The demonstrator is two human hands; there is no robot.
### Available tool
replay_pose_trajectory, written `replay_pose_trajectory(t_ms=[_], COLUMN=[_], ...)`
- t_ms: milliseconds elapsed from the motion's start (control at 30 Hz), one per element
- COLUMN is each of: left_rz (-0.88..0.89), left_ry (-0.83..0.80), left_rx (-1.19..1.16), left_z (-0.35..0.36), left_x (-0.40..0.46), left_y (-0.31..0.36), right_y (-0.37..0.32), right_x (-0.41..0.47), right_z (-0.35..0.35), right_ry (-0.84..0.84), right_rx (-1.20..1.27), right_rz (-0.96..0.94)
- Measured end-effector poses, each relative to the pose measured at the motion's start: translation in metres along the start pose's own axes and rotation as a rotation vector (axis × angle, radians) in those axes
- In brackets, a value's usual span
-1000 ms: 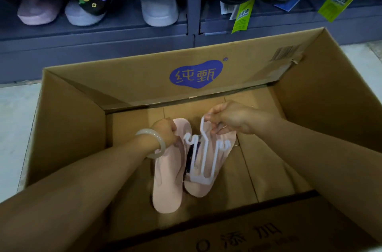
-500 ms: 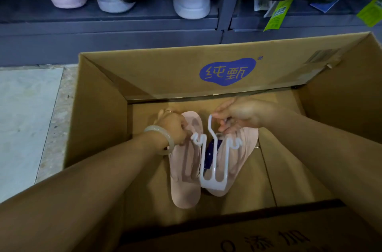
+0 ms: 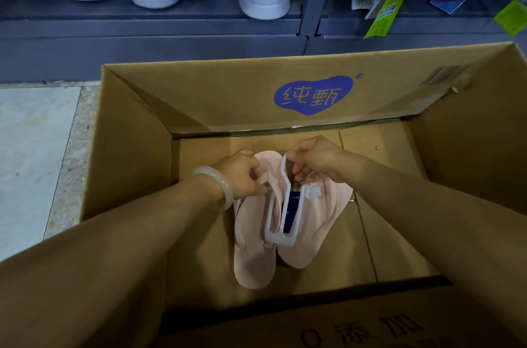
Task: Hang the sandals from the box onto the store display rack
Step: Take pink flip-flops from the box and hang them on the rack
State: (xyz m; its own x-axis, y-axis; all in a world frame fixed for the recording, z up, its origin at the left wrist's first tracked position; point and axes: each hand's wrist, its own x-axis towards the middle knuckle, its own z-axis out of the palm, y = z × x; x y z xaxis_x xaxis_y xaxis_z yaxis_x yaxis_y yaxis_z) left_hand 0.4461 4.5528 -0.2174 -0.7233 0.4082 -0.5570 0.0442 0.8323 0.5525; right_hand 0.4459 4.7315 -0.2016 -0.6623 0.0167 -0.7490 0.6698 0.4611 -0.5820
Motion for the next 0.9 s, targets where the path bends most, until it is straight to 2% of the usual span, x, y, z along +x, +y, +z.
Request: replay_pose_trajectory(t_ms=[100,300,533,700,900], left_rz=[0.018,0.034,0.181,0.287,0.301], left_ry=[0.001,0.133,0.276,0.221,0.181], left_rx=[0.022,0.024,0.227,0.341,0.439], left_z=[0.000,0.001,0.012,0.010,0.012], left_x=[-0.003,-0.006,-0.009,-0.005,-0.003], left_y=[0.003,0.002,0.002,-0.002,0.001], right_y=[-0.006,-0.011,-0.014,-0.013,-0.012], right_x=[-0.001,-0.001,-0.003,-0.006,-0.008], right_z=[0.002,0.001,0.004,0.003,-0.001], right_ry=[-0.004,0.009,0.000,0.003,0.027], right_rx=[0.001,0.117,0.117,0.147,0.107], right_rz=[-0.044,-0.076,-0.097,-0.107,-0.096])
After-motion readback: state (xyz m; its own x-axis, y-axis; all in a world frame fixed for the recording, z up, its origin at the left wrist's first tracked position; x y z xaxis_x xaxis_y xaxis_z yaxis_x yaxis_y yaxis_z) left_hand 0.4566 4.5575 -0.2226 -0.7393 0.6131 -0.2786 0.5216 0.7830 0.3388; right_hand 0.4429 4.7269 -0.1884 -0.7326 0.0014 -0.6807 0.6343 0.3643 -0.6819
